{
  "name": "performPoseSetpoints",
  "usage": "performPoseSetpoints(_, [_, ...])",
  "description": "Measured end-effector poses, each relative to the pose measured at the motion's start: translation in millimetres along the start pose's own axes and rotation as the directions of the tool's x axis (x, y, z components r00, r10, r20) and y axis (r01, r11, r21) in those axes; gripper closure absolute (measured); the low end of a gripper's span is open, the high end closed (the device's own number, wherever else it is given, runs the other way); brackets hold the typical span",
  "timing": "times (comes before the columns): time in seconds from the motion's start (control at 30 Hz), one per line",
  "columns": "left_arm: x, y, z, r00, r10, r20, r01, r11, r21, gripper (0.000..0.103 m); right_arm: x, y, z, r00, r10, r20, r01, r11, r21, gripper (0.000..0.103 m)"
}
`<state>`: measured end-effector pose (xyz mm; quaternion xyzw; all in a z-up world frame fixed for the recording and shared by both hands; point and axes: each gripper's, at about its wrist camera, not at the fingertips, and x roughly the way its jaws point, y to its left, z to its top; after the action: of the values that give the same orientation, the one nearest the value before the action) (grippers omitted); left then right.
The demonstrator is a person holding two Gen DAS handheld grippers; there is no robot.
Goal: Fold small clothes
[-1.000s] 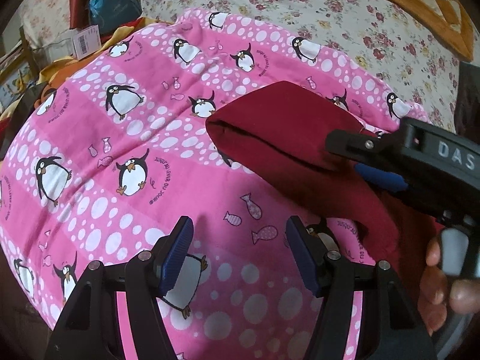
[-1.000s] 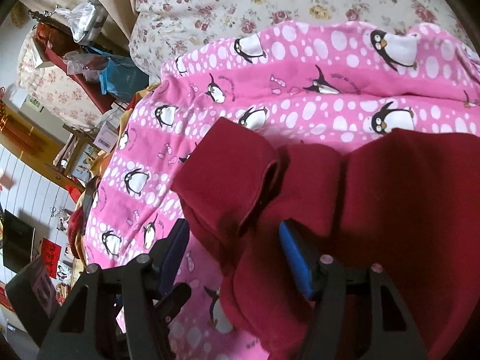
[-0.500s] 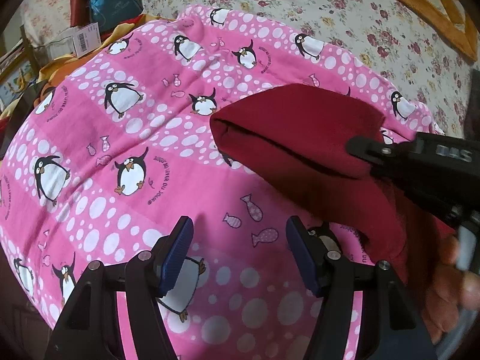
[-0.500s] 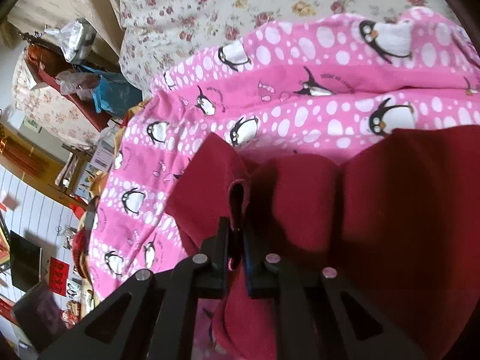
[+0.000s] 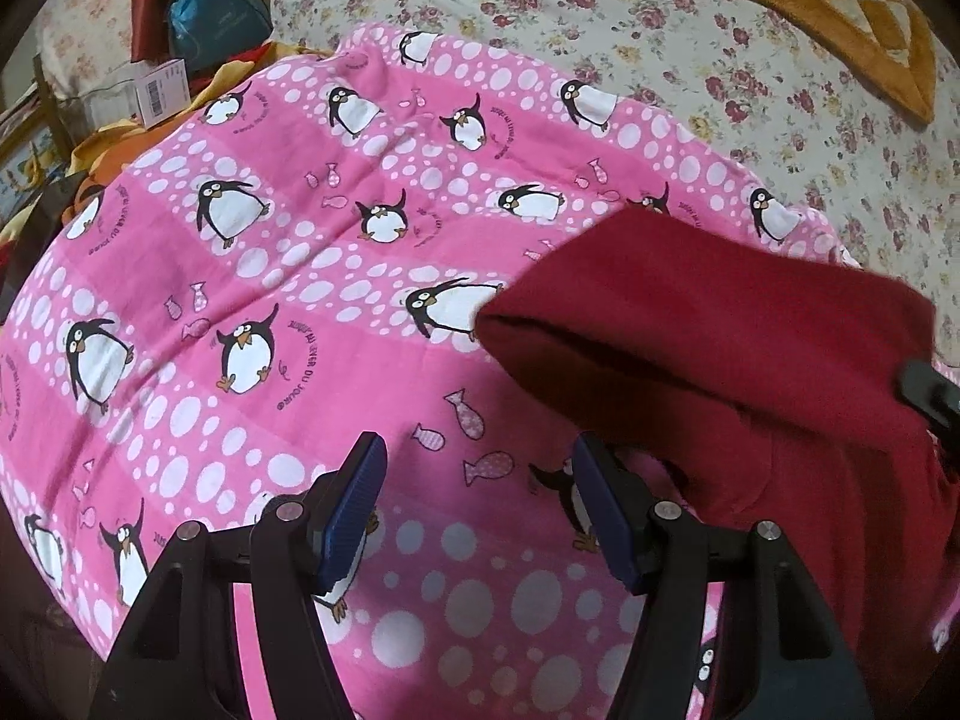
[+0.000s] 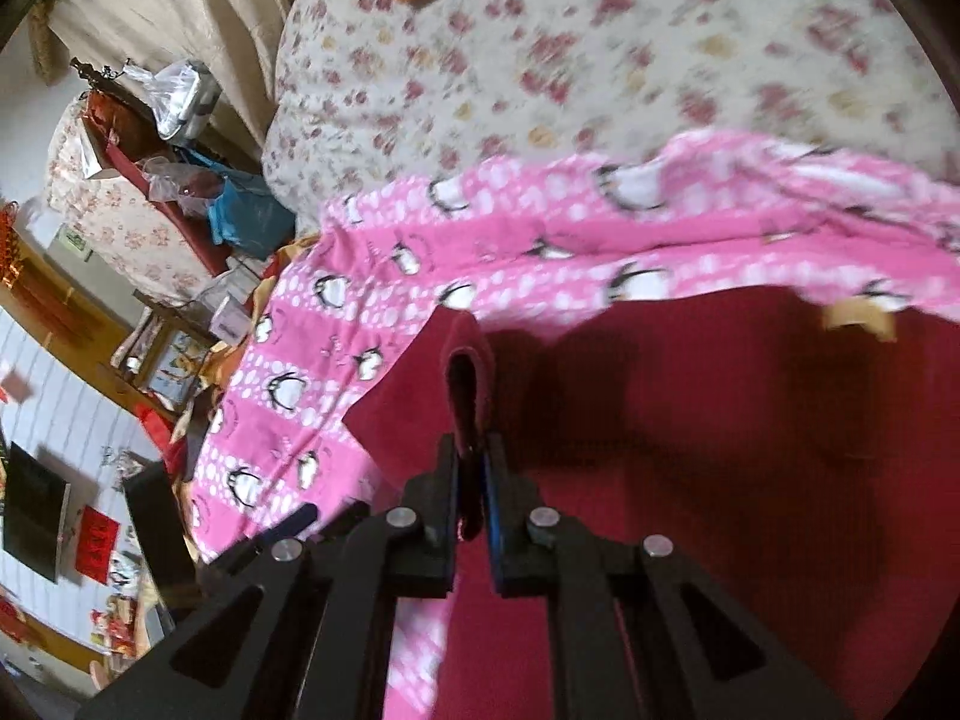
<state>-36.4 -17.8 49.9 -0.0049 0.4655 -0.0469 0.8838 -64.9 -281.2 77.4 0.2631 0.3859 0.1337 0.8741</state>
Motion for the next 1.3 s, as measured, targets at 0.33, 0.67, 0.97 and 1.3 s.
performPoseSetpoints(0.33, [-1, -22, -6, 1.0, -0.008, -0.013, 0.008, 0.998, 0.06, 0.058, -84, -77, -11, 0.984, -0.175, 0.033, 0.173, 0.983, 0.064, 0.096])
performPoseSetpoints(0.67, [2, -38, -13, 0.999, -0.002, -0.032, 0.006, 0.994, 0.107, 0.058, -128, -143, -26, 0.971, -0.239, 0.008, 0.233, 0.952, 0.198, 0.097])
performPoseSetpoints(0.97, [8, -42, -14, 0.997, -0.032, -0.069, 0.039, 0.994, 0.098, 0.058, -55, -122, -44, 0.986, -0.152, -0.061, 0.162, 0.962, 0.218, 0.045])
performPoseSetpoints(1.3, [4, -29, -8, 0.997, -0.054, -0.058, 0.056, 0.997, 0.044, 0.058, -94, -96, -36, 0.935, -0.348, 0.072, 0.346, 0.938, 0.038, 0.094])
